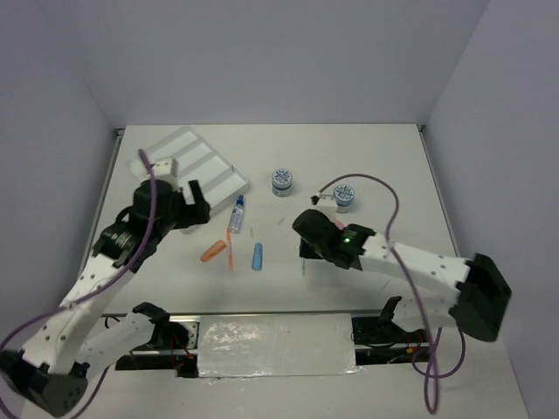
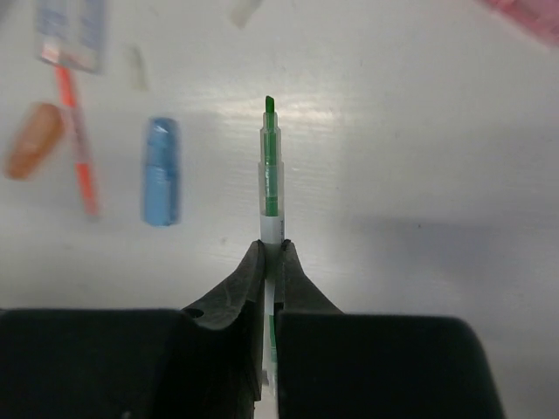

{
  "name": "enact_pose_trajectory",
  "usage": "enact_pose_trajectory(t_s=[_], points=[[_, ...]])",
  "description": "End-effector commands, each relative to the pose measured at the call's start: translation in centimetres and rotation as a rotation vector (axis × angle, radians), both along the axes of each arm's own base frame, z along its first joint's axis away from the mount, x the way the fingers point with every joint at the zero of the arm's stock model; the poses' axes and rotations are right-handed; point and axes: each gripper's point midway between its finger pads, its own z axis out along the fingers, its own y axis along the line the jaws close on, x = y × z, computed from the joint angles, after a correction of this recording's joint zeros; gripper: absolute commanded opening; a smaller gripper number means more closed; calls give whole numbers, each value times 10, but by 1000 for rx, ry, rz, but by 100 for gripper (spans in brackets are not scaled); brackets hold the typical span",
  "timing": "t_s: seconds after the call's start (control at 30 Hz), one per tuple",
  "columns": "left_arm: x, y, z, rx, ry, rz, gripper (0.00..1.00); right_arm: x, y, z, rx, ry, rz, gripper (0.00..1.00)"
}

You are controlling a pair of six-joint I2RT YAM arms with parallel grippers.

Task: Sort the stationery into containers
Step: Pick up the pen from the center of the board, then close the pen cap on the pen.

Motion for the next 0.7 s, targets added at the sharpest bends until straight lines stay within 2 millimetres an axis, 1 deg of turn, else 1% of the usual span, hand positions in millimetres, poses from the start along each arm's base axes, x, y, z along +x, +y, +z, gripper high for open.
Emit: enact_pose_trajectory(t_s=[0.0,0.03,0.07,0.1,0.13,0.17,0.2,0.23,0.27,0.3,0.33,0.37,0.4,0.43,0.47,0.5,0.53,0.57,0.63,0.67], points=[[17,-91,20,-74,-35,-232,99,0,-45,60,51,-154,-136,0],[25,-110,2,-38,14,-275,99,-3,-54,67,59,-169,-155,0],[31,-128,6,-43,10,-320,99,-9,-66,69,44,-161,-176,0],[29,-149,2,-57,30,-400,99,-13,-75,83,76,-188,-190,0],[39,-165,-17,-24,68,-446,98,-16,-79,88,85,-195,-192,0],[46,-178,-14,-20,59,-486,97,-20,-85,92,84,-194,-187,0],[49,-189,-21,-4,69,-527,96,-24,-90,100,113,-210,-187,0],[56,-198,-48,52,122,-567,92,-26,-93,106,124,-218,-183,0],[66,-204,-48,78,113,-576,90,-31,-99,109,130,-222,-183,0],[74,-207,-73,143,157,-589,86,-33,-101,111,134,-224,-176,0],[81,-210,-73,167,158,-592,82,-35,-104,112,129,-228,-169,0],[85,-210,-82,195,176,-595,79,-37,-105,114,141,-233,-159,0],[91,-209,-98,242,201,-593,73,-38,-105,114,142,-232,-151,0],[95,-212,-99,251,195,-601,72,-40,-105,113,138,-230,-135,0],[97,-214,-112,277,212,-629,72,-41,-105,112,136,-229,-129,0],[100,-220,-111,272,207,-645,72,-41,-105,110,130,-222,-121,0],[100,-221,-115,278,219,-654,72,-41,-104,108,123,-219,-115,0],[101,-222,-127,293,243,-666,72,-42,-103,107,121,-216,-107,0],[102,-228,-133,290,258,-686,72,-41,-100,105,116,-211,-89,0],[102,-228,-146,300,287,-693,70,-42,-98,104,111,-210,-78,0]])
